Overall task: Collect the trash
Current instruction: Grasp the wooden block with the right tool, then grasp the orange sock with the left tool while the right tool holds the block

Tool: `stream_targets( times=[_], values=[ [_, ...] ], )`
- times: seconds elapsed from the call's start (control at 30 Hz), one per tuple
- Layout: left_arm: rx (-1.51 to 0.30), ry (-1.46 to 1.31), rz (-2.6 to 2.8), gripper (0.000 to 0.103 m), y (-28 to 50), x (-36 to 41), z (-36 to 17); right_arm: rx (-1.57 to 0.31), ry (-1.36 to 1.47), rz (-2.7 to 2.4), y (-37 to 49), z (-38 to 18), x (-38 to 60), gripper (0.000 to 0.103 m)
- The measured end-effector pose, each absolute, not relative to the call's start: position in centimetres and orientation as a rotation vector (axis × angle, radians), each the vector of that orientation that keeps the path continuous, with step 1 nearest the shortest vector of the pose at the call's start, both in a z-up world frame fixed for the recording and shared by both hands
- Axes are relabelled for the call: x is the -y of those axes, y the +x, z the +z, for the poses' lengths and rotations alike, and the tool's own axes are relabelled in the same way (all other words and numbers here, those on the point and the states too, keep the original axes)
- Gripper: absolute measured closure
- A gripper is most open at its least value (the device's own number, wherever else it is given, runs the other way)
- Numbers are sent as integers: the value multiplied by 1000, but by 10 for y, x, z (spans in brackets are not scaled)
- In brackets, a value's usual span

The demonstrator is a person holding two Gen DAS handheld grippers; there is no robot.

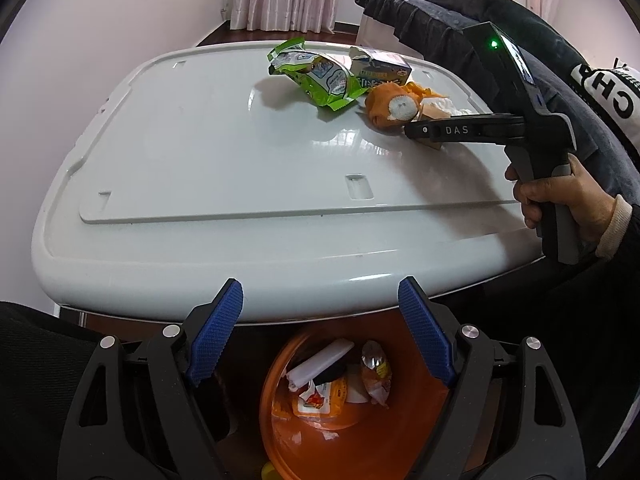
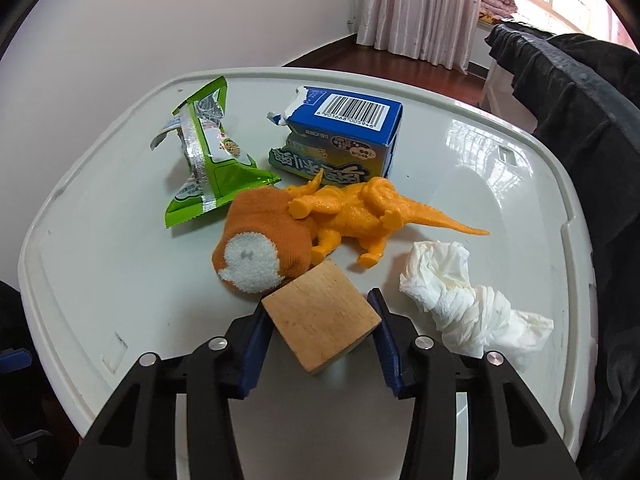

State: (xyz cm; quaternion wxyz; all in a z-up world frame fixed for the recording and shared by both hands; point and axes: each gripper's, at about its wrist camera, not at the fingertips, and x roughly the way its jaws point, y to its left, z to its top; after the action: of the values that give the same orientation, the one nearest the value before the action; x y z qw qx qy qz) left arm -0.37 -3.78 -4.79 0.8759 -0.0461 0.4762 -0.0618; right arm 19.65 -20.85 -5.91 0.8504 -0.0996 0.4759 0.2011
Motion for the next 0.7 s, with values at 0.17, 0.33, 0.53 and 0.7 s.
stream_targets(
  times=[0.17,0.33,0.53,0.7],
  values=[
    [-986,-102,-129,25,-4,37,-46,-1036,-158,330,174,-48,219,57],
    [-967,-84,-125,25,-1,42,-42,-1004,18,269,123,-22,245,56],
    [-963,-58,-208,25,34,74,-40,-915,103,182,88,-8,279,56],
    [-925,-7,-240,25,79,108,-39,-834,180,93,94,4,301,56]
  ],
)
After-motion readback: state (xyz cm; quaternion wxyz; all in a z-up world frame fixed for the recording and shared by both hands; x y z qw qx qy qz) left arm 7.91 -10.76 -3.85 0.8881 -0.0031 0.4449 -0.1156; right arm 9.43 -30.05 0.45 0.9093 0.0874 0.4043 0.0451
